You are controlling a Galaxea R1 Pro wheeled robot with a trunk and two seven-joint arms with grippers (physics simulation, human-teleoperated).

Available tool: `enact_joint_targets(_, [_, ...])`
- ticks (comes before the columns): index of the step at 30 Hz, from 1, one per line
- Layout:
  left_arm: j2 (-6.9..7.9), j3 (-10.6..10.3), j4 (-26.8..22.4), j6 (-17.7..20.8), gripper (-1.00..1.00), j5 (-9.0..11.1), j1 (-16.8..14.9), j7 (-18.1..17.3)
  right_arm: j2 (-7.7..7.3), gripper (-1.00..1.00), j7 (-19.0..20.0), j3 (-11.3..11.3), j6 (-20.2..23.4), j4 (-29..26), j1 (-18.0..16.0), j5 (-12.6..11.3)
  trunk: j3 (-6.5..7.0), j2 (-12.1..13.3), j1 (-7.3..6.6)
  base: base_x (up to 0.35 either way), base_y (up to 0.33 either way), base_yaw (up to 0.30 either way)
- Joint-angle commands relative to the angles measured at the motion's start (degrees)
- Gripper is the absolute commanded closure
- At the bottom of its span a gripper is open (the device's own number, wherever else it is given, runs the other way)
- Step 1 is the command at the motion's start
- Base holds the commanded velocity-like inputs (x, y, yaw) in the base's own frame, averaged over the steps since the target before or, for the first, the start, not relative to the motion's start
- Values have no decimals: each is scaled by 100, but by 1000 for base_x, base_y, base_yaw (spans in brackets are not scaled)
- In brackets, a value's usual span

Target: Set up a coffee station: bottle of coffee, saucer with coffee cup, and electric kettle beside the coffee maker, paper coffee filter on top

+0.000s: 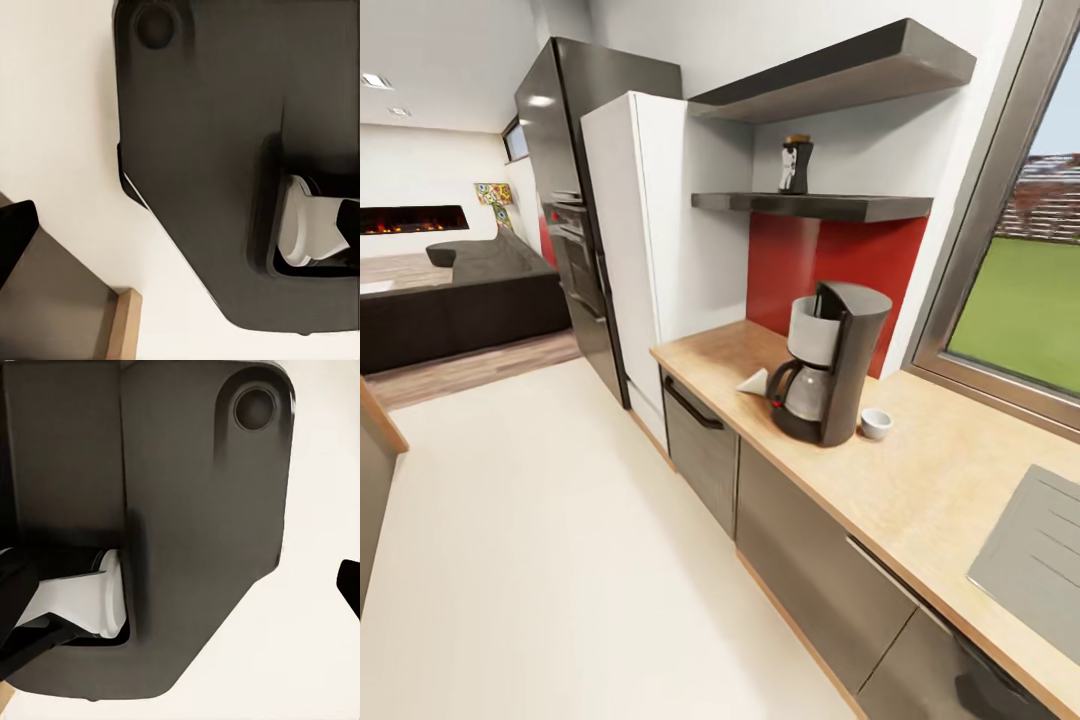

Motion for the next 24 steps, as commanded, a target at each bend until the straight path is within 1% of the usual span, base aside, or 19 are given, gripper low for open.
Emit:
enact_joint_targets(1, [-6,1,5,-20,-100,2,-5,1,1,-100,1,-2,-14,-3,-1,-1,-11,-10,6,307,199,0])
enact_joint_targets(24, [26,4,-52,-11,-100,17,0,12,-15,-100,1,-12,-14,-63,-2,9,-11,-10,6,290,222,0])
